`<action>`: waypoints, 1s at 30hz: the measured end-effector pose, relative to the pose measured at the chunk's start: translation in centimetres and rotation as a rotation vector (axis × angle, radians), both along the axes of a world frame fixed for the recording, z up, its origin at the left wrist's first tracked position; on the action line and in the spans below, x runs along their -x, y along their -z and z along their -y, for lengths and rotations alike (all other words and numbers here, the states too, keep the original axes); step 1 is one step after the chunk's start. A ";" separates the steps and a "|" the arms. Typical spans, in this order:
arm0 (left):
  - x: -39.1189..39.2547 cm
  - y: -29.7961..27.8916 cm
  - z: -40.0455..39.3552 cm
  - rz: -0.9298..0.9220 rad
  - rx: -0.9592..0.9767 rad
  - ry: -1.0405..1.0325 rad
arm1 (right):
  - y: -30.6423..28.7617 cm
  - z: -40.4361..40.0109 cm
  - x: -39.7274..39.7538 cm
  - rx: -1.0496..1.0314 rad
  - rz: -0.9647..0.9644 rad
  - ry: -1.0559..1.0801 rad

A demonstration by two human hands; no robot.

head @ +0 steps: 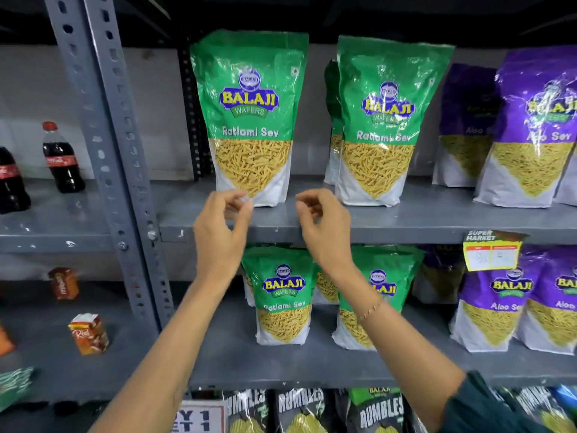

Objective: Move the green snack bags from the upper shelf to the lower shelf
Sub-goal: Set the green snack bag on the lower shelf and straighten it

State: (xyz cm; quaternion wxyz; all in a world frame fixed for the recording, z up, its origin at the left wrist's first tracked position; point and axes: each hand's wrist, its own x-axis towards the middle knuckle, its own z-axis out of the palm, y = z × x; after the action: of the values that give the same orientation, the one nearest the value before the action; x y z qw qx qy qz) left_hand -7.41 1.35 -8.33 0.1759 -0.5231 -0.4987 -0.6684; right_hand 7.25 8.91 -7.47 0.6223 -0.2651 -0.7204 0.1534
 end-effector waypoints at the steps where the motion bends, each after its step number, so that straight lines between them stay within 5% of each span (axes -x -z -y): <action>1: -0.8 1.6 0.3 -0.003 0.002 0.041 | 2.0 1.0 -0.6 -0.044 0.004 -0.027; 4: -1.8 7.1 0.0 -0.009 0.118 0.141 | 8.4 2.0 -2.2 0.010 0.149 -0.096; 7: -1.1 13.1 -1.3 0.094 0.344 0.131 | 13.9 0.3 -3.5 0.312 0.310 -0.081; 10: 0.5 17.9 -3.0 0.211 0.705 0.046 | 18.0 -2.5 -4.2 0.615 0.456 -0.045; 13: 1.7 21.1 -4.3 0.317 1.192 0.135 | 21.3 -5.1 -4.4 0.854 0.609 -0.043; 15: 2.1 22.6 -5.0 0.325 1.350 0.190 | 23.1 -6.0 -4.3 0.917 0.805 -0.048; 18: 2.4 24.4 -6.0 0.380 1.333 0.235 | 25.0 -6.9 -3.5 0.895 0.900 -0.050; 22: 2.2 25.7 -7.2 0.505 1.226 0.268 | 25.9 -8.1 -1.8 0.928 0.673 -0.126; 30: 3.2 26.4 -7.0 0.433 1.109 0.140 | 26.9 -9.0 -0.3 1.052 0.424 -0.173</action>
State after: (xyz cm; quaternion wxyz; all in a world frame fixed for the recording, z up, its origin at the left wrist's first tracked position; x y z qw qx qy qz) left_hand -10.66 8.31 -34.71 -0.2732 -0.4205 -0.7619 -0.4099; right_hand 7.53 17.91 -34.39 0.2336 -0.5043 -0.6753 0.4849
